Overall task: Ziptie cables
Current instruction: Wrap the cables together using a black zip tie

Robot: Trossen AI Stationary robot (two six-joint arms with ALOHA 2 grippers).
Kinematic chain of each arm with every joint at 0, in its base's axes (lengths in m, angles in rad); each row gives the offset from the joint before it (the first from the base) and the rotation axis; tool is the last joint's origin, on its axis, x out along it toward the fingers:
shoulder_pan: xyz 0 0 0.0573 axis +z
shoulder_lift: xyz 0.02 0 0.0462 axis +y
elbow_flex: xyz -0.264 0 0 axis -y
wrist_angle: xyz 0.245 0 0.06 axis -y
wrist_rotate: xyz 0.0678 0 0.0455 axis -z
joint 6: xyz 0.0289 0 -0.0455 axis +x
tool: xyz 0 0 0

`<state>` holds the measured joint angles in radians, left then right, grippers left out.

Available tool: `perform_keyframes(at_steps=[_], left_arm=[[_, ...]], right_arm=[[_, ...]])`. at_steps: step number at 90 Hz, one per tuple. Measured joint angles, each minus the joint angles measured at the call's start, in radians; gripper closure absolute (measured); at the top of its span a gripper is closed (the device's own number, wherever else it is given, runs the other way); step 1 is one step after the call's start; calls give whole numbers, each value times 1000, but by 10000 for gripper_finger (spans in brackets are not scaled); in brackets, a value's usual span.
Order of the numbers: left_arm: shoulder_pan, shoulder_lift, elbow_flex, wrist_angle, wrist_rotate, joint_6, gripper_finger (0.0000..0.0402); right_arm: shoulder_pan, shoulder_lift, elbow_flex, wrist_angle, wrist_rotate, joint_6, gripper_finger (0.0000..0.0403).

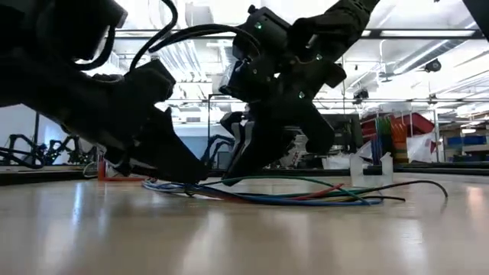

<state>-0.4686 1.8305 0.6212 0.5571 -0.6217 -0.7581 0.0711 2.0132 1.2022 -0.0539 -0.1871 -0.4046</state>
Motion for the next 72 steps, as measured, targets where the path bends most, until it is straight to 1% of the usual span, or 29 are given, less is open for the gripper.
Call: perform_keyframes(at_steps=[20, 35, 49, 62, 72], left_arm=[[3, 0, 0, 1, 7, -10, 307], [4, 0, 0, 1, 7, -6, 326], [8, 0, 0, 1, 7, -3, 317], [19, 0, -1, 1, 17, -8, 290], [35, 0, -1, 2, 48, -10, 268]], right_arm=[[0, 0, 0, 1, 0, -7, 403], [0, 0, 0, 2, -1, -25, 396], [0, -1, 0, 3, -4, -26, 358], [1, -1, 0, 7, -4, -15, 314], [1, -1, 0, 7, -4, -15, 289]])
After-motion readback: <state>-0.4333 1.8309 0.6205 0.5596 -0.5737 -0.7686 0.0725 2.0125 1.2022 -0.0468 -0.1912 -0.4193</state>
